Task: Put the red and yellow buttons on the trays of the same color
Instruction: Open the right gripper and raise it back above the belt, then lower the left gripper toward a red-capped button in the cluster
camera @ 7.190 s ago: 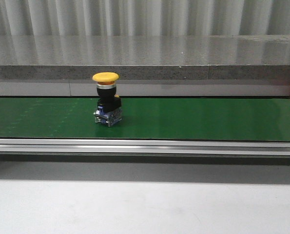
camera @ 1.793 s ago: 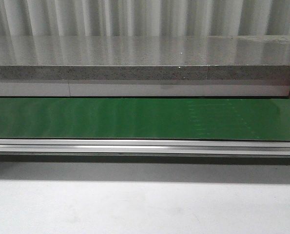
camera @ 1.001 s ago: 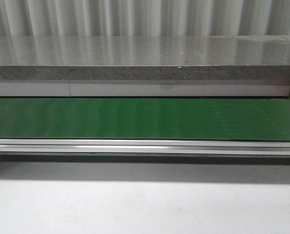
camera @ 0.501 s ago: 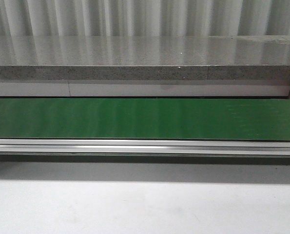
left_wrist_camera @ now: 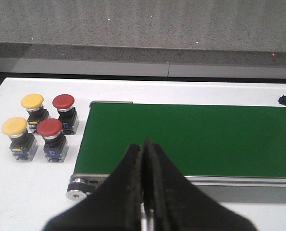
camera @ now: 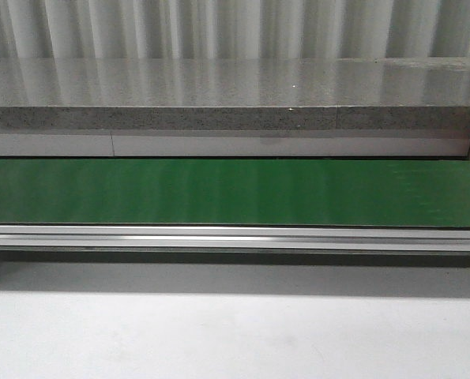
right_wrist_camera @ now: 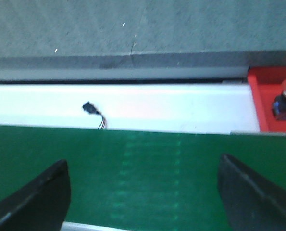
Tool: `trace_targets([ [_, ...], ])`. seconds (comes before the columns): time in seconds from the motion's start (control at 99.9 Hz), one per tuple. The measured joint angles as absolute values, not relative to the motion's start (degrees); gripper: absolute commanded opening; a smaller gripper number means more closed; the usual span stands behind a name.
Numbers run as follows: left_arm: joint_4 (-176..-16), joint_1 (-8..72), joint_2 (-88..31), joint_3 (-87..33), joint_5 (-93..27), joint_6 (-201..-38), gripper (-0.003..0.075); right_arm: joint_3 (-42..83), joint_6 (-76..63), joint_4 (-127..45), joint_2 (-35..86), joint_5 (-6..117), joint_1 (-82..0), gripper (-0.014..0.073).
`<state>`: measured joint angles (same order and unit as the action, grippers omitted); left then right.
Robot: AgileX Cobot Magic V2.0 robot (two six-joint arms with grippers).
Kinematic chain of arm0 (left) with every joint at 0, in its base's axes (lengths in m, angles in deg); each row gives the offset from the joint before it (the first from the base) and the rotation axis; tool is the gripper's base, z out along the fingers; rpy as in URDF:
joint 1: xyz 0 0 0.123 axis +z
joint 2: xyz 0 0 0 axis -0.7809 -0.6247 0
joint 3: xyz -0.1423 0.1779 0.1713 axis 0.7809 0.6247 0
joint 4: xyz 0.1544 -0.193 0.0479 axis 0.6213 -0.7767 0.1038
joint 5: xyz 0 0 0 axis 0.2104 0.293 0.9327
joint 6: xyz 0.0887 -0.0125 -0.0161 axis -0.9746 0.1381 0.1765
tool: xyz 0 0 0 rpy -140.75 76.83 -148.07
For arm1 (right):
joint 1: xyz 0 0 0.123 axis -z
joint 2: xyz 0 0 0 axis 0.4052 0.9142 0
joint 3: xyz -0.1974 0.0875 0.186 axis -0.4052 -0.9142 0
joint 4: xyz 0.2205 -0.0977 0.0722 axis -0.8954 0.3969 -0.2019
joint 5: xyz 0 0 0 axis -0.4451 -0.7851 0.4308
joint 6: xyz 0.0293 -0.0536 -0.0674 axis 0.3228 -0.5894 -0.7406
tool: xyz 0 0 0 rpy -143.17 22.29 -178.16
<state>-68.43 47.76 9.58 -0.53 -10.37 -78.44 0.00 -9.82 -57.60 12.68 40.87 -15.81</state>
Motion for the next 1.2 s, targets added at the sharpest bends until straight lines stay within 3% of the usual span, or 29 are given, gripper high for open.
trace_targets([
  [0.1,-68.43,47.76,9.58,-0.53,-10.37,-78.44,-0.0020,-3.04,-9.82,-57.00,8.85,38.50,-15.93,0.0494],
  [0.23,-68.43,47.76,9.58,-0.53,-10.37,-78.44,-0.0020,-3.93,-9.82,-56.61,5.45,38.12,-15.93,0.0194],
  [0.381,-68.43,47.76,9.58,-0.53,-10.37,-78.44,-0.0020,-3.93,-9.82,-56.61,3.98,38.12,-15.93,-0.0073],
  [1.052,-68.43,47.76,9.58,-0.53,-10.37,-78.44,-0.0016,-3.93,-9.82,-56.49,3.98,37.65,-15.93,-0.0068],
  [1.112,-68.43,47.76,9.58,-0.53,-10.37,-78.44,0.0013,-3.93,-9.82,-56.49,3.98,37.65,-15.93,-0.0068],
  [1.202,-68.43,47.76,9.58,-0.53,-10.37,-78.44,0.0157,-3.93,-9.82,-56.49,3.98,37.65,-15.93,-0.0068],
])
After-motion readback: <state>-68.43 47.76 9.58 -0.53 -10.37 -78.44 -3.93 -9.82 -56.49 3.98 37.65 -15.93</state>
